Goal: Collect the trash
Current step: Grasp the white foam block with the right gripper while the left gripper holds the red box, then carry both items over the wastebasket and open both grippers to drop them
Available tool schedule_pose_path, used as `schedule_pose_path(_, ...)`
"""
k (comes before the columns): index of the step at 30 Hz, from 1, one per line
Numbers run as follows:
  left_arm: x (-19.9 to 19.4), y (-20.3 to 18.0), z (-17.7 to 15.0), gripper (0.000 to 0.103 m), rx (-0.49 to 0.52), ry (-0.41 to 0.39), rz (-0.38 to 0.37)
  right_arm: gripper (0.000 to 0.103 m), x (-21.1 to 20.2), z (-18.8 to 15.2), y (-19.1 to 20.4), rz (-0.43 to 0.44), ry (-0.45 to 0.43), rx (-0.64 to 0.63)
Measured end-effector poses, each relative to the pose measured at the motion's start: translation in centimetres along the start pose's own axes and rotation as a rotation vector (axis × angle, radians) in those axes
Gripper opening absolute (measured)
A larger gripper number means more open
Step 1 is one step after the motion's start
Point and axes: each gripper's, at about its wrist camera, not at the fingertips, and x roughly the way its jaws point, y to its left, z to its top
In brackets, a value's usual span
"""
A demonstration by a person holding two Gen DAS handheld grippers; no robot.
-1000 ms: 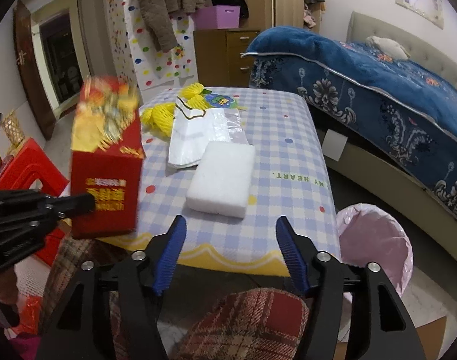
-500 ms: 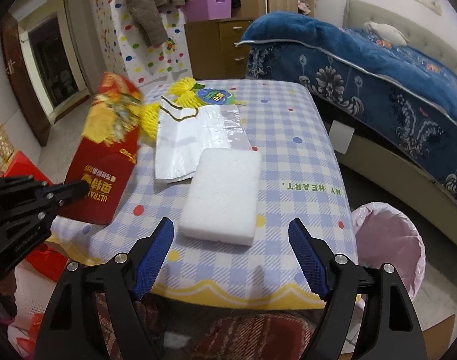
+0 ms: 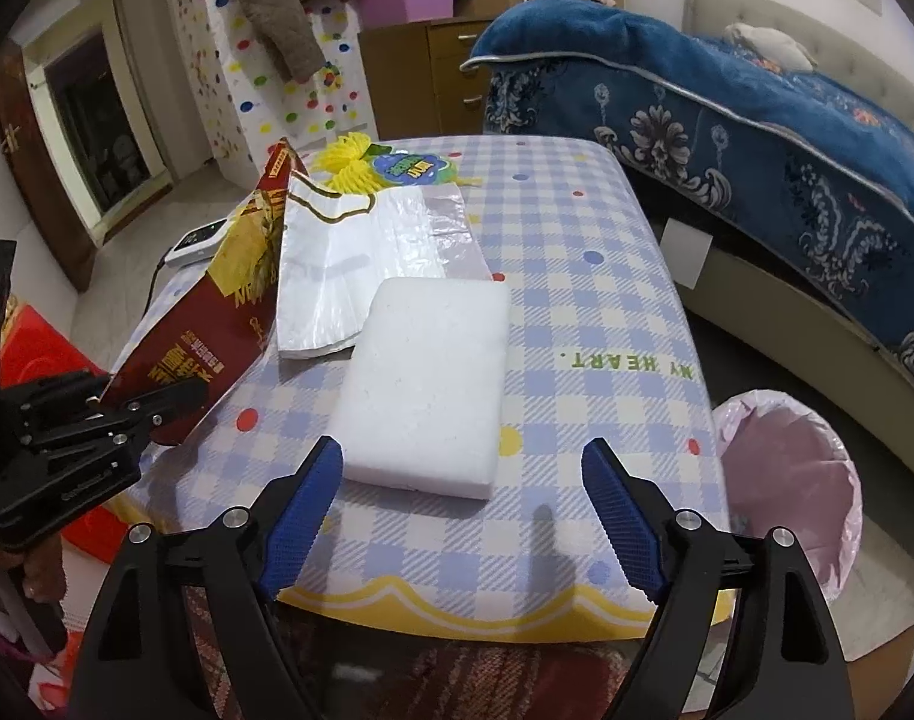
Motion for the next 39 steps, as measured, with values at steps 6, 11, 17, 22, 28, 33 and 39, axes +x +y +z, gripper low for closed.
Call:
schedule_pose_path(6,-2.1,0.4,0.5,0.0,-0.012,-0.118,0.023,0.082,0.9,0.3,1.1,0.005,0.006,-0.003)
schedule_pose_path(11,-3.9,1.1,0.7,0.0,-0.021,-0.181,0.051,0.085,2.2,0.9,2.0,-0.031,0.029,-0.018)
schedule_pose_path(17,-3.9,1.5,0.2,0.0,-0.023,-0.165,0.063,0.065,3.3,1.1,2.3,-0.064,0.08,-0.018)
schedule_pose_path(22,-4.9,1.1,-0.3,0.0,-0.006,-0.181,0.066,0.061,0.4,1.1,1.8,-0.068,-0.002,-0.011)
schedule_pose_path(28,-6.7,-1.8,0.4,0.0,0.054,-0.226,0.015,0.062,-3.7,0.6,-1.5,-0.074,-0.067,0.055)
schedule_pose_path(33,-6.9,-6.6,1.3,0.0,0.146,-0.236,-0.049,0.063,-6.2,-0.4,-4.2,-0.096,-0.106,0.103)
schedule_pose_path(39,-5.4,-13.6,2.3,0.0,0.266,-0.224,-0.143,0.064,-8.3,-2.0,-8.2,-0.17,-0.126,0.147)
